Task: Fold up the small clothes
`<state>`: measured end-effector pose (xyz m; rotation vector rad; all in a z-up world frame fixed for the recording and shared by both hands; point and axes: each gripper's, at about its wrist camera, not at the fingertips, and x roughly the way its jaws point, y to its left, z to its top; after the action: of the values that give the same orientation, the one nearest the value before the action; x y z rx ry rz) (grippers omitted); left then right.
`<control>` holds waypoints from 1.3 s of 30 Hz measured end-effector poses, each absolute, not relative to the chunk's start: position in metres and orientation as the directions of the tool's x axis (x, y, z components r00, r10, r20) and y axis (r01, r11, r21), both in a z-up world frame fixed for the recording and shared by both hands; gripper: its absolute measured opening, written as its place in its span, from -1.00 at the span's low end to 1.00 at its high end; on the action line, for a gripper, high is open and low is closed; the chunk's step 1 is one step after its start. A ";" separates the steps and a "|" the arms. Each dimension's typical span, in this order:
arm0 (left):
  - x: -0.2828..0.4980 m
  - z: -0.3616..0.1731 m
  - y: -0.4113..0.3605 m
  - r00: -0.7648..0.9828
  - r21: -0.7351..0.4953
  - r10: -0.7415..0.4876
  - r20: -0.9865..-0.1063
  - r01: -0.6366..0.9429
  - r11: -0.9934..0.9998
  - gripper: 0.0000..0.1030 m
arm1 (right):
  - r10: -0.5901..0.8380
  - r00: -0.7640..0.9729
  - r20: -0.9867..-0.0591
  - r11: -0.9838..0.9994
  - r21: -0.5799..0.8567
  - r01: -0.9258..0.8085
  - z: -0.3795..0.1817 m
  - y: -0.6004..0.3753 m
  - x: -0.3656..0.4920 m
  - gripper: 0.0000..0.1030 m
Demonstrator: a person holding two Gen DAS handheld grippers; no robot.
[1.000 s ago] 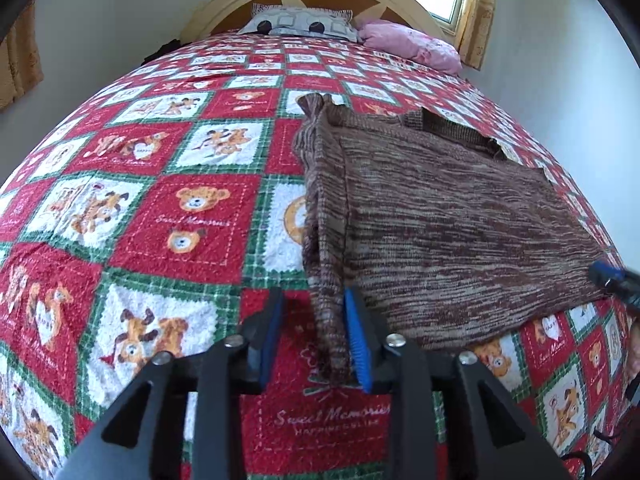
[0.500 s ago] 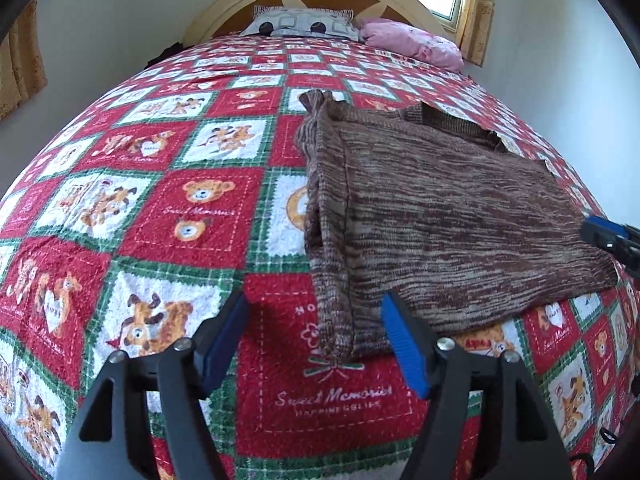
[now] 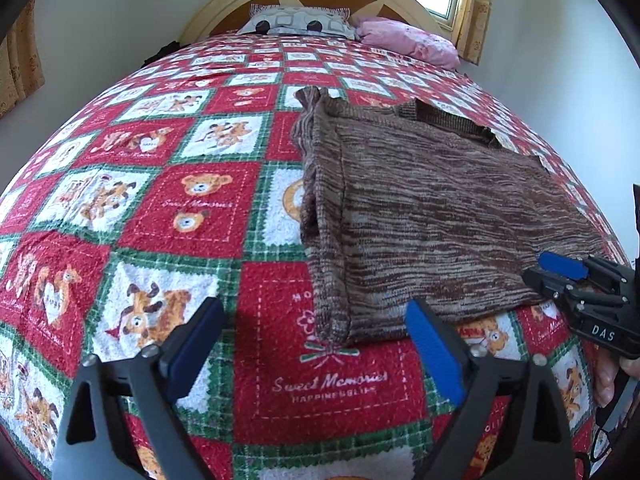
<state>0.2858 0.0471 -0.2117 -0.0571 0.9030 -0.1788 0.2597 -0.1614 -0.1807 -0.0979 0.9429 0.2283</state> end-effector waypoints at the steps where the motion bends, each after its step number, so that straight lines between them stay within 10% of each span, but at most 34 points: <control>1: 0.285 -0.212 0.048 0.603 -0.130 -0.181 -0.777 0.128 0.983 0.86 | 0.148 0.569 -0.809 0.971 0.009 -0.240 -0.180 -0.161 0.257 -0.03; 21: 0.323 -0.184 0.111 0.640 -0.172 -0.191 -0.745 0.092 0.981 0.86 | 0.160 0.645 -0.747 0.916 -0.131 -0.379 -0.147 -0.100 0.237 0.11; 39: 0.407 -0.192 0.118 0.519 -0.432 -0.461 -0.720 0.184 0.883 0.86 | 0.193 0.651 -0.734 0.738 -0.328 -0.589 -0.179 0.008 0.225 0.11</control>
<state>0.4066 0.1178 -0.1925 -0.3208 0.9519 -0.3947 0.2250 0.0083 -0.1790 -0.5912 0.7363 0.4744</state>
